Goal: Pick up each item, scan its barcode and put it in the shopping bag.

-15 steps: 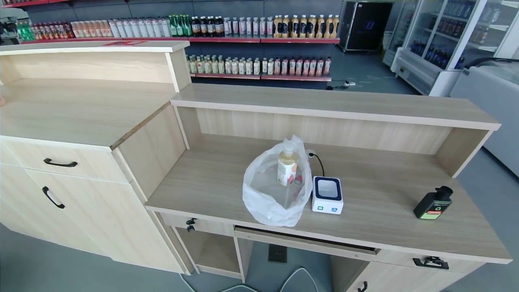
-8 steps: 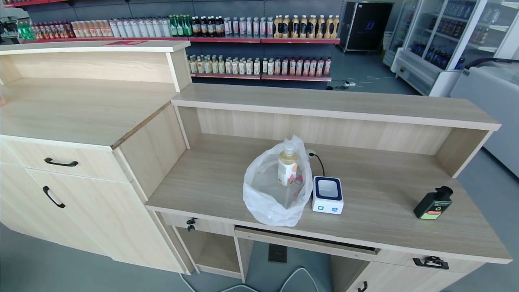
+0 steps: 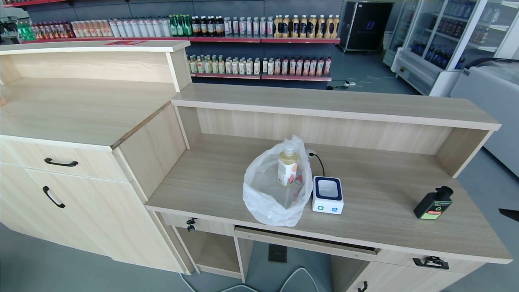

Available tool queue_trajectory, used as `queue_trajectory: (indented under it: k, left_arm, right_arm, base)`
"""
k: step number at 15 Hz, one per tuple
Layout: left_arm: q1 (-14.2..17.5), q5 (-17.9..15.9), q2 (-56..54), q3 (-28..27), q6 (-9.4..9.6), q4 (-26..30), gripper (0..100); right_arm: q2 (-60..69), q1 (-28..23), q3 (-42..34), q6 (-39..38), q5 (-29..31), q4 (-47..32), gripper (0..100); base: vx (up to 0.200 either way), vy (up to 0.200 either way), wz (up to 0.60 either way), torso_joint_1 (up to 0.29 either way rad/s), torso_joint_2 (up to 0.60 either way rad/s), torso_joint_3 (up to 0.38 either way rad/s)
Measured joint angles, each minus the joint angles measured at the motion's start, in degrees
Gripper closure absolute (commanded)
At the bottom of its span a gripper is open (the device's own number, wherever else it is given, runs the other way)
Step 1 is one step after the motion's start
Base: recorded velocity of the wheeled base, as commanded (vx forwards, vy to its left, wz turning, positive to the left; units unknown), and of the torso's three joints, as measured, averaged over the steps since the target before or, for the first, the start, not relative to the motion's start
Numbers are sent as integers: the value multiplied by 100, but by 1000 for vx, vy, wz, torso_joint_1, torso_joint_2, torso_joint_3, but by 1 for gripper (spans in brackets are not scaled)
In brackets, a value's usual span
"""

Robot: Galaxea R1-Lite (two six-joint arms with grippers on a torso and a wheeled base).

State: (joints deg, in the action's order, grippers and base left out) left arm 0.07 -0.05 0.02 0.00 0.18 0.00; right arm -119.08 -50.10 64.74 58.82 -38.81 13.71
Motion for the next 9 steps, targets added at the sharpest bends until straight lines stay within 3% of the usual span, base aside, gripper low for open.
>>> queue_trajectory:
  k: [2,9]
  left_arm:
    - [0,0,0,0,-2,0,0]
    - [-2,2,0,0,0,0,0]
  right_arm:
    - [-204,71,39,321,-93,-11,0]
    - [-752,394,363,375,-201,-9,0]
  base:
    - [0,0,0,0,0,0]
    - [0,0,0,0,0,0]
